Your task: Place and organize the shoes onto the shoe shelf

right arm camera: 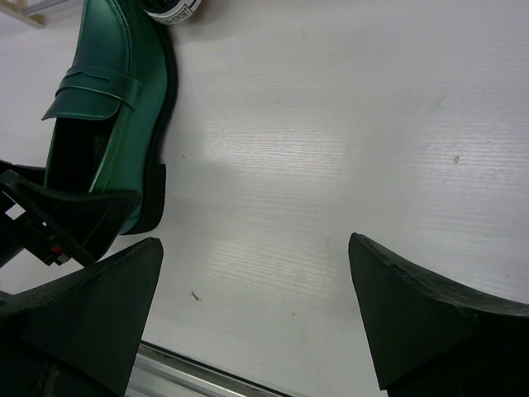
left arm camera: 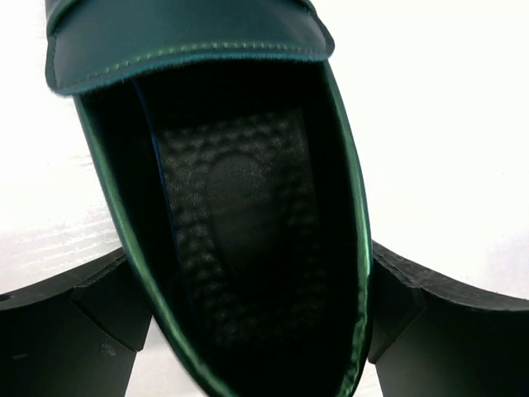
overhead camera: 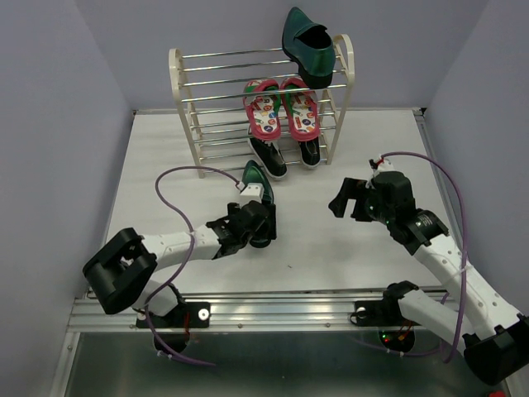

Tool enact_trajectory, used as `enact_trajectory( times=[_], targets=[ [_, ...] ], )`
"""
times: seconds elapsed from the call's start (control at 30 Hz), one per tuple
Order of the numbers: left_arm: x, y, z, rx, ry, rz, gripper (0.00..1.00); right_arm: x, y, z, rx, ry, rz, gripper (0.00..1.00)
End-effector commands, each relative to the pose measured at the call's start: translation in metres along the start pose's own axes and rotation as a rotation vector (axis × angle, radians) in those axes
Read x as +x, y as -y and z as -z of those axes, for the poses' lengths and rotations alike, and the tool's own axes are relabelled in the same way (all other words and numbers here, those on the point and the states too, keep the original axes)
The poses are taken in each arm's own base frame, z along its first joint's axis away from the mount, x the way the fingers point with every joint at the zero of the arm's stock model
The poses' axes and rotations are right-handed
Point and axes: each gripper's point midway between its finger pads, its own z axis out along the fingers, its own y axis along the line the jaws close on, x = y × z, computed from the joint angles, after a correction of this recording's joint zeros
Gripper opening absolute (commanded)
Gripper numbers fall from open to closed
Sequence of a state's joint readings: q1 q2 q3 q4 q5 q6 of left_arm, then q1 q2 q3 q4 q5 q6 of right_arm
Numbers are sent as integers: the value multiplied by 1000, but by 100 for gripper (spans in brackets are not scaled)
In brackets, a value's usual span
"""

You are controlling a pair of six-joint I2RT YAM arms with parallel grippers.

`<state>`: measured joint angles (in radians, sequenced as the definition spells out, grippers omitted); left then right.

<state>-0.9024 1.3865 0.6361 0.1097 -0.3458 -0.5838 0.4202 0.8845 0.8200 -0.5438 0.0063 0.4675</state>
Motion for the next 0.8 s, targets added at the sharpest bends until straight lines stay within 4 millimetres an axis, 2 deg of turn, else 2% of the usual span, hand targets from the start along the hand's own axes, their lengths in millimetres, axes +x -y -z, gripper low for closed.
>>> enact_trajectory(
  times=[0.0, 0.2, 0.33, 0.37, 0.4, 0.43, 0.47, 0.5, 0.63, 0.67, 0.77],
  targets=[
    [-20, 0, -7, -72, 52, -8, 99, -16, -2, 6, 5, 57, 16, 100],
    [-6, -11, -21, -160, 8, -4, 99, -17, -1, 9, 10, 67, 15, 100],
    [-6, -14, -26, -194, 8, -7, 98, -18, 2, 11, 25, 75, 16, 100],
    [-6, -14, -27, -199, 4, -8, 91, -19, 2, 11, 26, 76, 16, 100],
    [-5, -12, -28, -196, -1, -8, 72, -19, 2, 12, 25, 77, 16, 100],
    [-6, -12, -28, -201, 1, -11, 57, -20, 2, 12, 29, 79, 15, 100],
    [-6, -13, -29, -210, 4, -9, 7, -20, 2, 13, 29, 80, 13, 100],
    [-6, -16, -27, -227, -4, -14, 0, -20, 3, 13, 31, 82, 13, 100],
    [-17, -15, -14, -215, 32, 15, 0, -23, 3, 16, 36, 96, 12, 100],
    [-30, -11, -3, -193, 74, 36, 0, -22, 4, 16, 40, 97, 10, 100],
    [-44, -6, 17, -152, 143, 64, 0, -23, 6, 16, 49, 104, 10, 100]
  ],
)
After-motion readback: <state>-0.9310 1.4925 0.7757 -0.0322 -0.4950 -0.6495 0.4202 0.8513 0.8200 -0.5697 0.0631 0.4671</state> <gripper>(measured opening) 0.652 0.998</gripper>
